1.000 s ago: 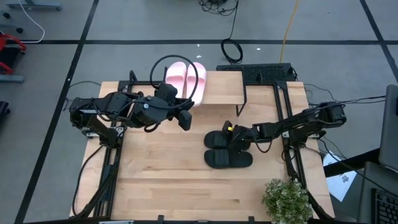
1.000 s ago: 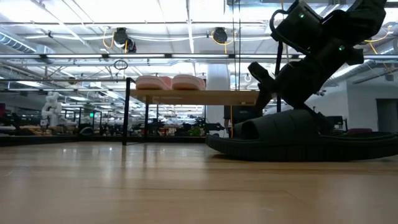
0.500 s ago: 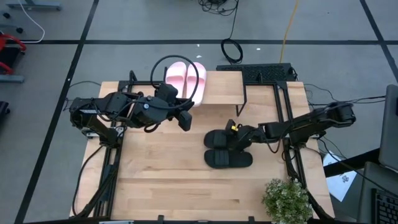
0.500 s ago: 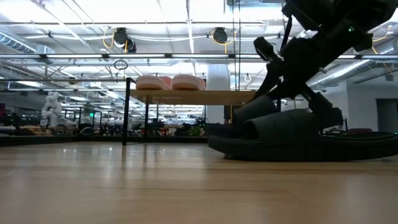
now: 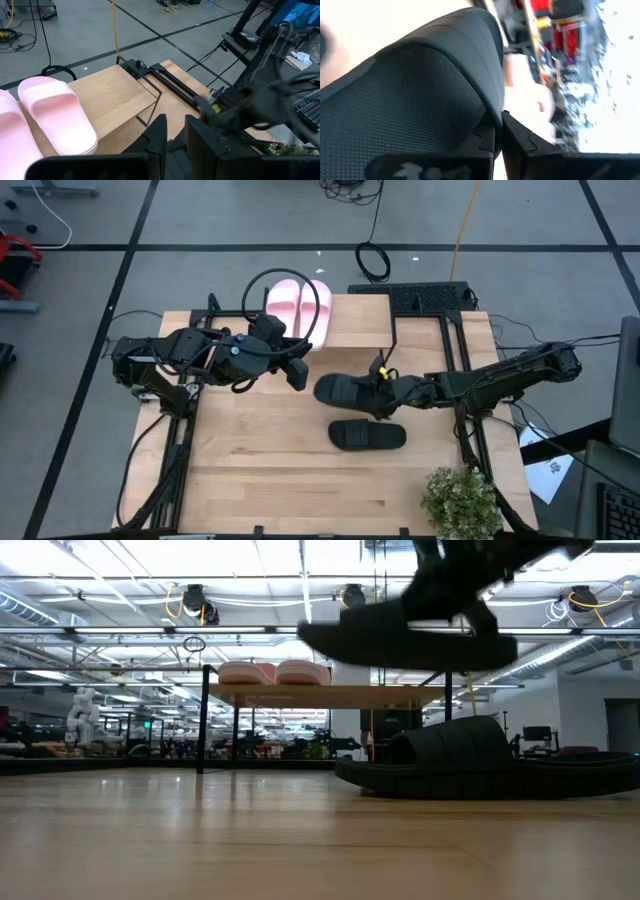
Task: Pick and place slides into the shelf
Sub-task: Put the top black slides on the shelf
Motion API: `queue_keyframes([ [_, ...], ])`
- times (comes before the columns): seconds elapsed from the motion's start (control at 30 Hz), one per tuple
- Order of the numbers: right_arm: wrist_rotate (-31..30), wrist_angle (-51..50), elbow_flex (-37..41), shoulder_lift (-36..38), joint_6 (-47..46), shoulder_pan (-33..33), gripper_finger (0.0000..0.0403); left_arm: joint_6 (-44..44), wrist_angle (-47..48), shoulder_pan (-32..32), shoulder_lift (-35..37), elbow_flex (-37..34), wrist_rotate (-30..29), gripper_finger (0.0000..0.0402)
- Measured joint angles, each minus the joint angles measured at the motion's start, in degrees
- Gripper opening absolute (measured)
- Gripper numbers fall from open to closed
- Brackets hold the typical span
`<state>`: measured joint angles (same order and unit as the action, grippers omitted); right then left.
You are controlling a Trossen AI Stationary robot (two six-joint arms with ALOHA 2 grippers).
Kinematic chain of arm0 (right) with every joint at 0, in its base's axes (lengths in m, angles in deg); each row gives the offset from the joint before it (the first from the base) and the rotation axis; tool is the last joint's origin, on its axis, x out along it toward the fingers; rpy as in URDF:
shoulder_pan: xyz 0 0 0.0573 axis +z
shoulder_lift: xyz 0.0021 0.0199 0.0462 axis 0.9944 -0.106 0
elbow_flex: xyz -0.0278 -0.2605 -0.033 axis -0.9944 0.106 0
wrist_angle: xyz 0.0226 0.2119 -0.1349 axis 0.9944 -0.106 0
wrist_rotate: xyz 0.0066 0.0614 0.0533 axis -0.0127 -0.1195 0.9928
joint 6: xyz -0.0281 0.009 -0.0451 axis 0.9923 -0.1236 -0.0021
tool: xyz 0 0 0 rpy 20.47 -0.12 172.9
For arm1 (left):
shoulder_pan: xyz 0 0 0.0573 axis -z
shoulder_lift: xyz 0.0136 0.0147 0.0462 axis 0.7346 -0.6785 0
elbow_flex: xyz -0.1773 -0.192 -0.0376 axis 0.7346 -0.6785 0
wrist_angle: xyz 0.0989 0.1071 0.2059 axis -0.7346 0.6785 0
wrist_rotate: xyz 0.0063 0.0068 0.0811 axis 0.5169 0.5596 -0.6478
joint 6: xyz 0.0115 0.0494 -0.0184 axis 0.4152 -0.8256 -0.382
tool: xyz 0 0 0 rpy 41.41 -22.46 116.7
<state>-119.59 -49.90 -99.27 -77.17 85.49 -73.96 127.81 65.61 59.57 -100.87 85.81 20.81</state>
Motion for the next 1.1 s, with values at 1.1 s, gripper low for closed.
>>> queue_keyframes([
  [1.1, -21.7, -84.1, -64.6, -29.5, -62.2, -19.9, 0.0000, -8.2, 3.4, 0.0, 0.0, 0.0, 4.6, 0.0063],
])
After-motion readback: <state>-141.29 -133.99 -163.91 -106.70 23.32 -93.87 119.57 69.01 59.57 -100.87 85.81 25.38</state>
